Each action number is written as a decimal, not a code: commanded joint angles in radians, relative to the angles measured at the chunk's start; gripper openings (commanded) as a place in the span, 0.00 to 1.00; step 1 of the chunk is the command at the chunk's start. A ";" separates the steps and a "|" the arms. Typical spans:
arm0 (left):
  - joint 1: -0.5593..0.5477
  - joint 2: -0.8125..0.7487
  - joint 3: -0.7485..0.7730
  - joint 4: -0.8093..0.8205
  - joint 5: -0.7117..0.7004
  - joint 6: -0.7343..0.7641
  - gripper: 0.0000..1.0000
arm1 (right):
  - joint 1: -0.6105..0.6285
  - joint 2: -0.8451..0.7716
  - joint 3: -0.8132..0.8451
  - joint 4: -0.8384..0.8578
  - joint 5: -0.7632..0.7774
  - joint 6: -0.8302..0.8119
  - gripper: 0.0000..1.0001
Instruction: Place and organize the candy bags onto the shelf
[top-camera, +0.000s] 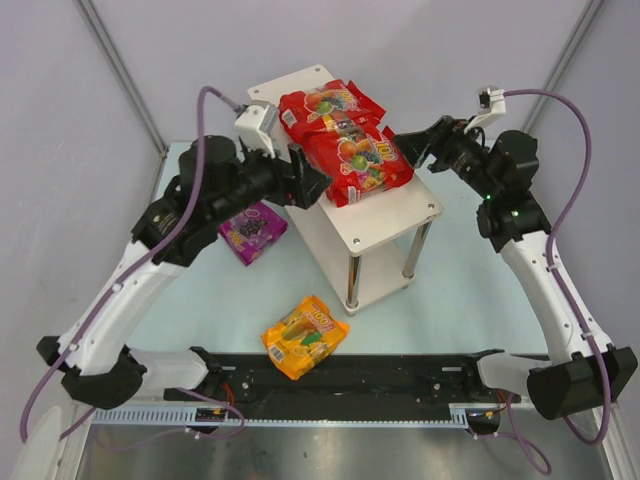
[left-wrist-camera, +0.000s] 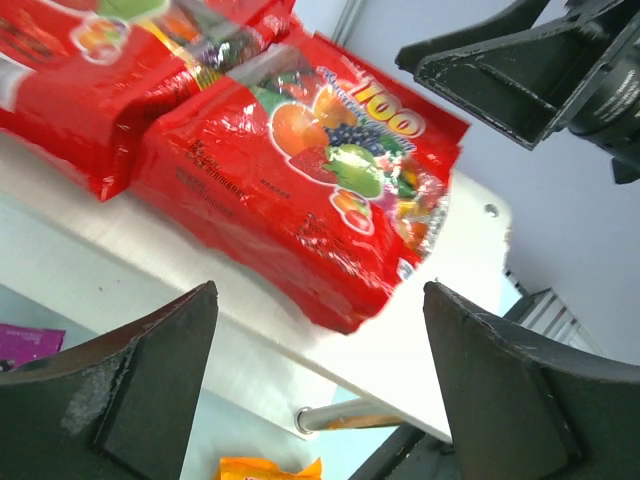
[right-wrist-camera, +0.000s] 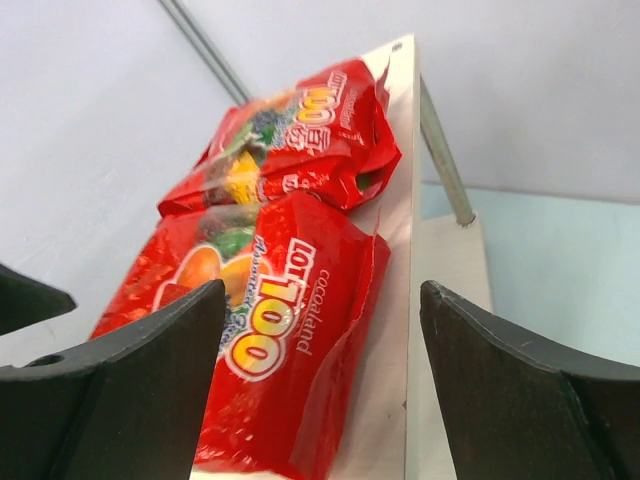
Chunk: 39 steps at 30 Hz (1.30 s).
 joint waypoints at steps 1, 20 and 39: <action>0.006 -0.141 -0.056 0.017 -0.026 0.003 0.90 | -0.014 -0.079 0.050 -0.001 0.007 0.008 0.83; -0.095 -0.684 -0.936 -0.066 -0.253 -0.525 0.89 | -0.014 -0.294 -0.031 -0.282 0.277 -0.080 0.86; -0.251 -0.696 -1.036 -0.081 -0.331 -0.576 0.90 | -0.014 -0.291 -0.121 -0.280 0.263 -0.055 0.86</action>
